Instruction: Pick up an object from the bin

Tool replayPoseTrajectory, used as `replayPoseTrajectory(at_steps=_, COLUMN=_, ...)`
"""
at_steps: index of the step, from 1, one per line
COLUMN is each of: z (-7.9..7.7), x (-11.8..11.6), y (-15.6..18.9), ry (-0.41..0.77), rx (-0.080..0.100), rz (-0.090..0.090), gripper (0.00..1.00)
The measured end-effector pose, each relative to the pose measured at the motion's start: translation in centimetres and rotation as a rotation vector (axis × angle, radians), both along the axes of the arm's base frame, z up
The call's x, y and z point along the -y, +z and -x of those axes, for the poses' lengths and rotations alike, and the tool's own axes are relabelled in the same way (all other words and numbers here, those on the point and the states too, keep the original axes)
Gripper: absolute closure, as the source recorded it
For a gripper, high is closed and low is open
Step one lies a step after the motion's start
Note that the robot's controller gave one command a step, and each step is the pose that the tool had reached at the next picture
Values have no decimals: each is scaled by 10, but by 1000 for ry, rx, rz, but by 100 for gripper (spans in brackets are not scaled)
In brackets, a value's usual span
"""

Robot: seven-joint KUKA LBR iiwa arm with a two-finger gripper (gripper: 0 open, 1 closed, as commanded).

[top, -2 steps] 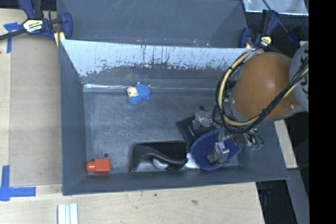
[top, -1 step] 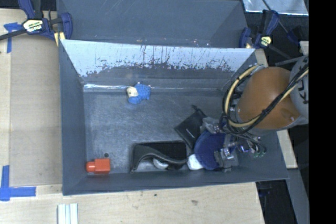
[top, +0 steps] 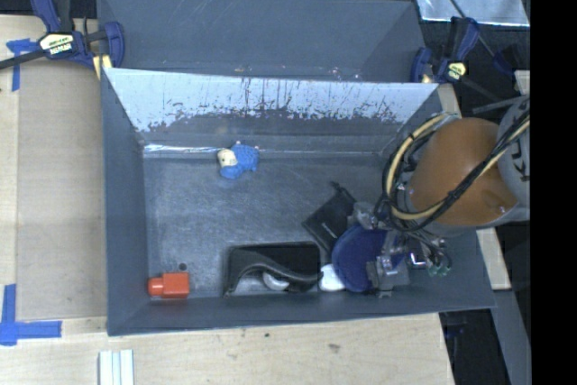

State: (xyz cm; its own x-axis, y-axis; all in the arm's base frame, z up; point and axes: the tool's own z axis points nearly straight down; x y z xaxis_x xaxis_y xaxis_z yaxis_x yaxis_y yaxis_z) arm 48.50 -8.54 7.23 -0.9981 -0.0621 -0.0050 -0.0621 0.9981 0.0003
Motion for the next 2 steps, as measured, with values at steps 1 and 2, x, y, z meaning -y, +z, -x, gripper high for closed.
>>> replayPoseTrajectory(at_steps=1, z=1, x=-3, y=0, ry=-46, rx=-3, rz=1, gripper=0)
replayPoseTrajectory(at_steps=2, z=0, x=-11, y=0, ry=-33, rx=-4, rz=5, gripper=0)
